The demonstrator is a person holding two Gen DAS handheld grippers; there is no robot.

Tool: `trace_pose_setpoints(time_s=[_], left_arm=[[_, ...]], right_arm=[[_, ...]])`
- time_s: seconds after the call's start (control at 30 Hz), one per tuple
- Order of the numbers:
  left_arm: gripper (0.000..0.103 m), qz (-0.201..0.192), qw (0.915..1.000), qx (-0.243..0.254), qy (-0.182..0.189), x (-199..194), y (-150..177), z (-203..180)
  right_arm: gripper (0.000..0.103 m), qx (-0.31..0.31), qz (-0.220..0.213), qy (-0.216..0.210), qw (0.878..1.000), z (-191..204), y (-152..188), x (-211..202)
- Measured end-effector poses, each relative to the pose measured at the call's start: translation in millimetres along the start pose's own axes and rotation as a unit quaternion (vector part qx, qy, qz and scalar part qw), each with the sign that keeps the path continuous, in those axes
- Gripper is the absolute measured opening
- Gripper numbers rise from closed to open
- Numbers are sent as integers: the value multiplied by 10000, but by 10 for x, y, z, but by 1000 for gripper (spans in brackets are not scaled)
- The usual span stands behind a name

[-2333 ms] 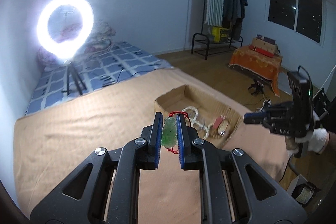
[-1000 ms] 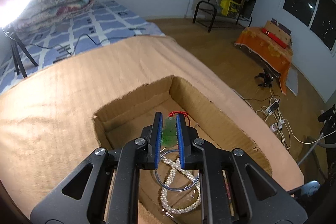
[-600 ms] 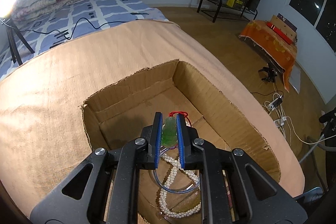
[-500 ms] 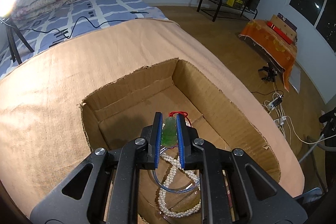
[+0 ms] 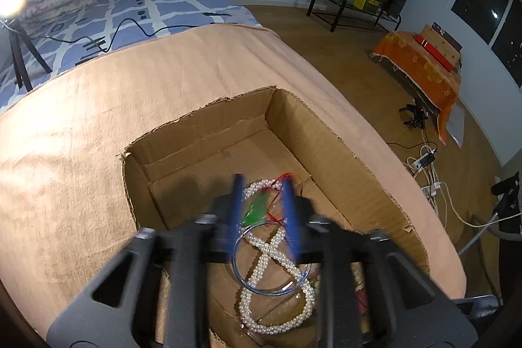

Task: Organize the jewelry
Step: 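Open both tools to drop the pendant and earring into the box, then move both tools back toward the pearl strand and second pearl earring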

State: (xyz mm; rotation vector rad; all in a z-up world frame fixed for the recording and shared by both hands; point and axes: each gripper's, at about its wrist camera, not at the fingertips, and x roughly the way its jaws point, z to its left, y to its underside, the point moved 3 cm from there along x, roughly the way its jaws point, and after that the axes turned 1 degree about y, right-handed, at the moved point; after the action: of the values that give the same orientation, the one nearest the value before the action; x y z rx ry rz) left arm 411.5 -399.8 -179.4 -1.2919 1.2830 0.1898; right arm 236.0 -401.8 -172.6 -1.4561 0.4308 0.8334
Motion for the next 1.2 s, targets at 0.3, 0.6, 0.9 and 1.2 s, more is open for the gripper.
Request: trace_pose_setpoints(time_s=[0.3, 0.6, 0.9, 1.2], left_arm=[[61, -119, 9998, -139, 93, -194, -35, 23], [61, -219, 9997, -139, 13, -456, 13, 92], [61, -560, 9982, -63, -209, -1045, 134, 344], [61, -801, 9957, -117, -444, -1704, 403, 887]], right_arm=[[75, 21, -204, 152, 9997, 20, -17, -163], [89, -54, -304, 369, 9988, 100, -37, -288], [103, -110, -493, 648, 9966, 269, -128, -505], [103, -146, -561, 572, 9967, 517, -207, -565]])
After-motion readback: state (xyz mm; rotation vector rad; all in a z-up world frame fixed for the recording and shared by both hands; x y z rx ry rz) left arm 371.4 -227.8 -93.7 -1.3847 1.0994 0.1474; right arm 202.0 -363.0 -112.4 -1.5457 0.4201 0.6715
